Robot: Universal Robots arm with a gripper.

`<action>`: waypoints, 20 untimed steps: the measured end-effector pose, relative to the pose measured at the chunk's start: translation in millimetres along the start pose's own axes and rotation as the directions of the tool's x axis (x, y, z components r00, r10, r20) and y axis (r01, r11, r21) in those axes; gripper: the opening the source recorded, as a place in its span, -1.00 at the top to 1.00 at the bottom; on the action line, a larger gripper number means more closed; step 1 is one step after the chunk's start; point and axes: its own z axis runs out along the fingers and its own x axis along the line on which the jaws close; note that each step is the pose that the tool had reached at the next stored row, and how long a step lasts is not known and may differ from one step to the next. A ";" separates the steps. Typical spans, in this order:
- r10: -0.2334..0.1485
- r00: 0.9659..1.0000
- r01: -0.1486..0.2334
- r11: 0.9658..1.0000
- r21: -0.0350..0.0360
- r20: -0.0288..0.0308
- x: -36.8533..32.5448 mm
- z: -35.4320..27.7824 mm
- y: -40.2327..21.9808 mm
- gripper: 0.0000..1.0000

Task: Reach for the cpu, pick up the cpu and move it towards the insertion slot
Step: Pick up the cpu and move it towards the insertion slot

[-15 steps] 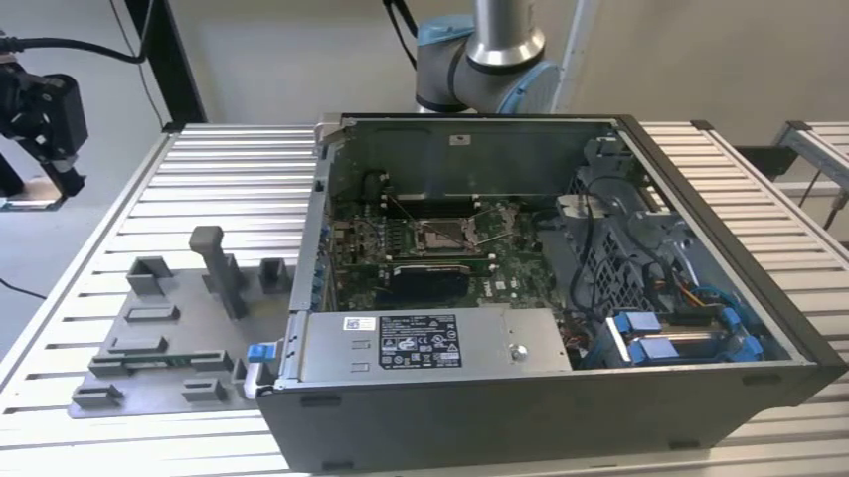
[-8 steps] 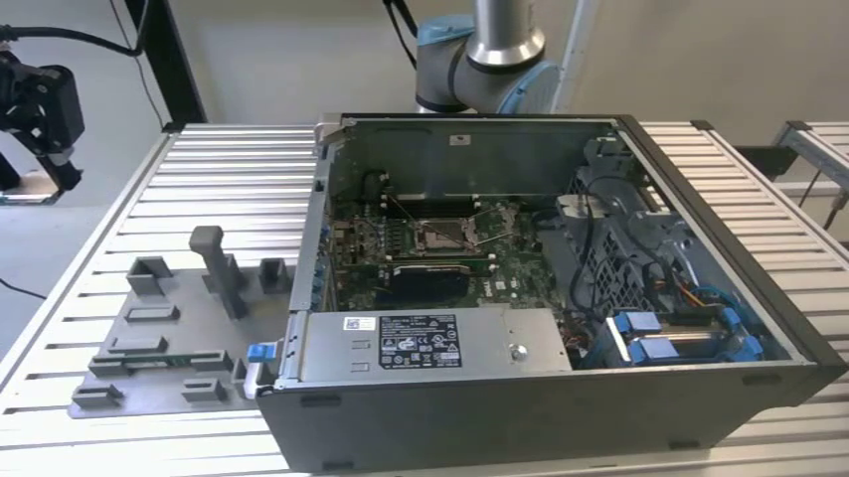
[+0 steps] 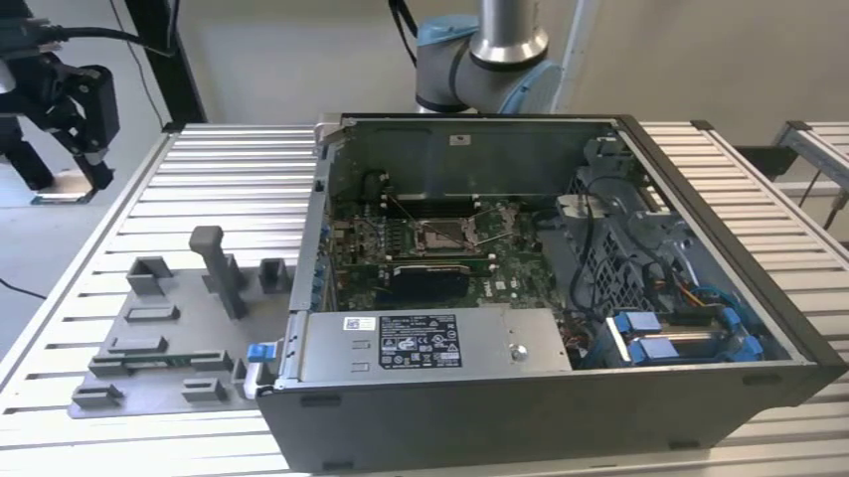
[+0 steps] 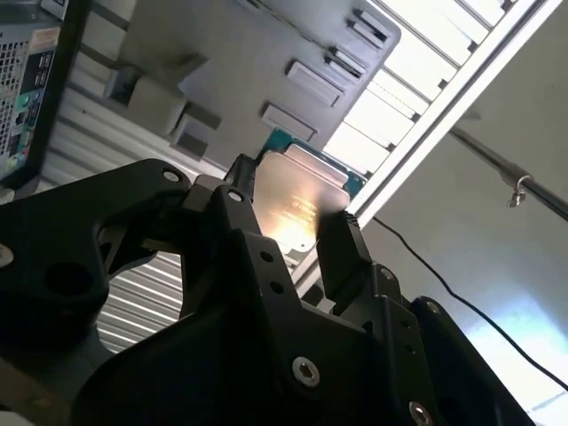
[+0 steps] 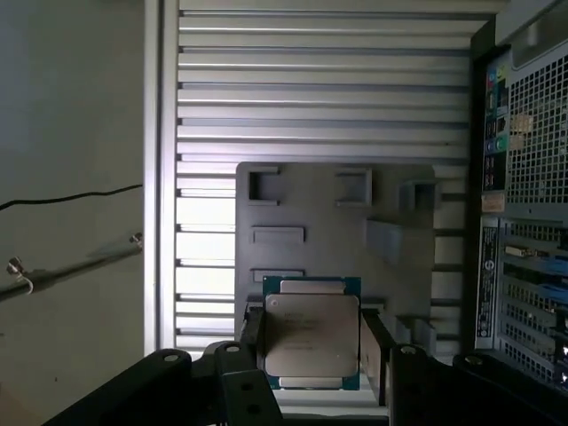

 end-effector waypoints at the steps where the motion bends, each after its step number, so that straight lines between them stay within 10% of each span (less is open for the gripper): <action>1: -0.001 1.000 0.001 1.000 0.000 0.000 -3.4 0.0 0.0 1.00; 20: -0.011 1.000 0.011 1.000 -0.001 -0.002 -84.4 -0.1 0.2 1.00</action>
